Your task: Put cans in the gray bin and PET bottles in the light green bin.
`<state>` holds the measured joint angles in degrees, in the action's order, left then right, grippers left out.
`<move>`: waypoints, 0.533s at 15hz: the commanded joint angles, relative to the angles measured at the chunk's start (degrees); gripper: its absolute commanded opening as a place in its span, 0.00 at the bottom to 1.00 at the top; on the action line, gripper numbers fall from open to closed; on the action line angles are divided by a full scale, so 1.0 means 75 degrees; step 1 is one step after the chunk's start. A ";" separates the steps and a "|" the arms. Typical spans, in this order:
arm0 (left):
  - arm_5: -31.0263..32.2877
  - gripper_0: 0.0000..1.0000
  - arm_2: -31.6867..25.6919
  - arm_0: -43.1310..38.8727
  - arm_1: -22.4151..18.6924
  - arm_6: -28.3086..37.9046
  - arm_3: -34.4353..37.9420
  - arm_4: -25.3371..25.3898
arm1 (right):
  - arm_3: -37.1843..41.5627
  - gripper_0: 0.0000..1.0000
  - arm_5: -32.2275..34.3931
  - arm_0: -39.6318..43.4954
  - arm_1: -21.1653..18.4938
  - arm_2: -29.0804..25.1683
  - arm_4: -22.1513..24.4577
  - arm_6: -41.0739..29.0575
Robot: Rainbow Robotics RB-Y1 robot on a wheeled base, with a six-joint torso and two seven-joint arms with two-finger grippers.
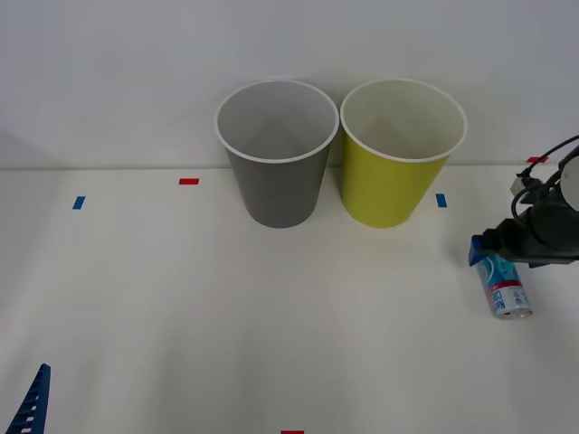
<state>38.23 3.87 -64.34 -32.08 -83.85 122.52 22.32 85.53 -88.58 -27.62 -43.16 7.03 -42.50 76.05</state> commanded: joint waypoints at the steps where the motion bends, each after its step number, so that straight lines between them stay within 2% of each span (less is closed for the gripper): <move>1: 0.0000 0.95 0.0000 0.0000 0.0000 0.0000 0.0000 0.0000 | -0.0482 1.00 0.0104 -0.0325 0.0059 0.0223 0.0006 -0.0015; 3: 0.0000 0.95 0.0000 0.0000 0.0000 0.0000 0.0000 0.0000 | -0.0599 1.00 0.0210 -0.0465 0.0059 0.0586 0.0182 -0.0062; 8: 0.0000 0.95 0.0000 0.0000 0.0000 0.0000 0.0000 0.0000 | -0.0740 1.00 0.0245 -0.0477 0.0071 0.0645 0.0287 -0.0156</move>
<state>38.23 3.87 -64.34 -32.08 -83.85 122.52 22.32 80.37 -86.76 -31.19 -42.71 11.86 -40.46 75.00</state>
